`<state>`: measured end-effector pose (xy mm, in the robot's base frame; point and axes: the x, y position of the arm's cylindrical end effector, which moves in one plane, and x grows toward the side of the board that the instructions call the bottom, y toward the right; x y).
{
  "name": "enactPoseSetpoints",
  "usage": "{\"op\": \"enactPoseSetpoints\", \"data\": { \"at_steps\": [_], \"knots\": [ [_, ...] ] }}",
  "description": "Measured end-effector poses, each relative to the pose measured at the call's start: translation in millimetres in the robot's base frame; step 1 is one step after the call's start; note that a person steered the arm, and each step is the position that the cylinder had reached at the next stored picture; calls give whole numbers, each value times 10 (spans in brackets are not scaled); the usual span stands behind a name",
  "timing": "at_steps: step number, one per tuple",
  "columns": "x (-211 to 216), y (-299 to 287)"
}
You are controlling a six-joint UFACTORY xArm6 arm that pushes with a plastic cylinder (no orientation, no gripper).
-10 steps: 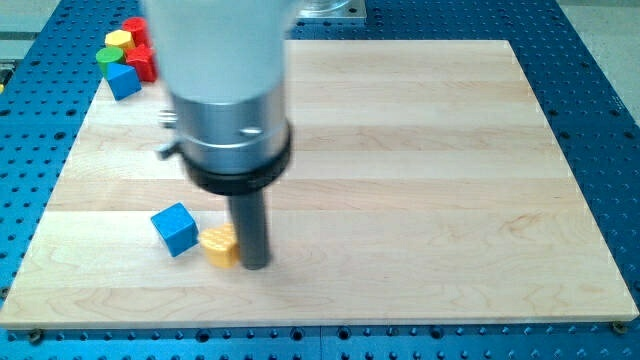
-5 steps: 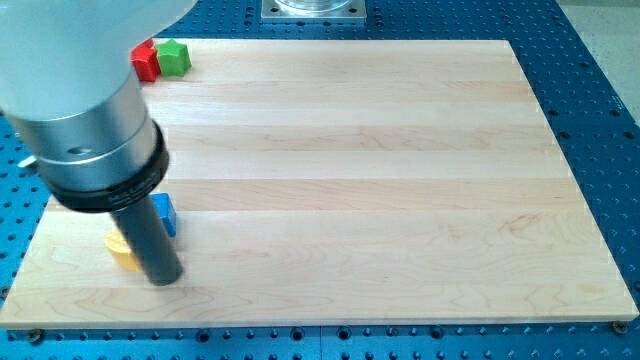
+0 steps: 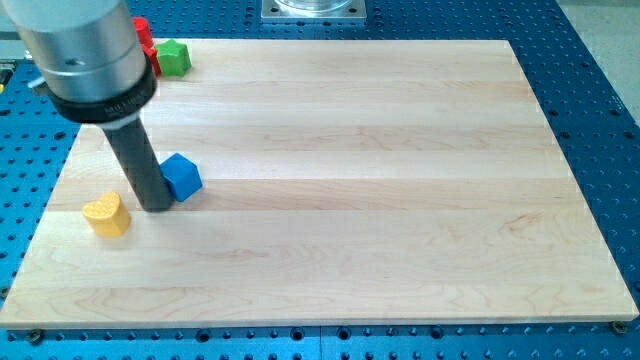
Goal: Push the cube diagonally to the green star
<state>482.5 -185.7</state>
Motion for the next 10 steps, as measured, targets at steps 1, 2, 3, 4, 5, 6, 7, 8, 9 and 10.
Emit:
{"op": "enactPoseSetpoints", "data": {
  "at_steps": [1,2,3,4,5,6,7,8,9,10],
  "knots": [
    [-328,-87],
    [-401,-73],
    [-401,-73],
    [-177,-56],
    [-51,-64],
    [22,366],
    [-233,680],
    [-532,361],
    [-723,252],
    [-1029,257]
  ]
}}
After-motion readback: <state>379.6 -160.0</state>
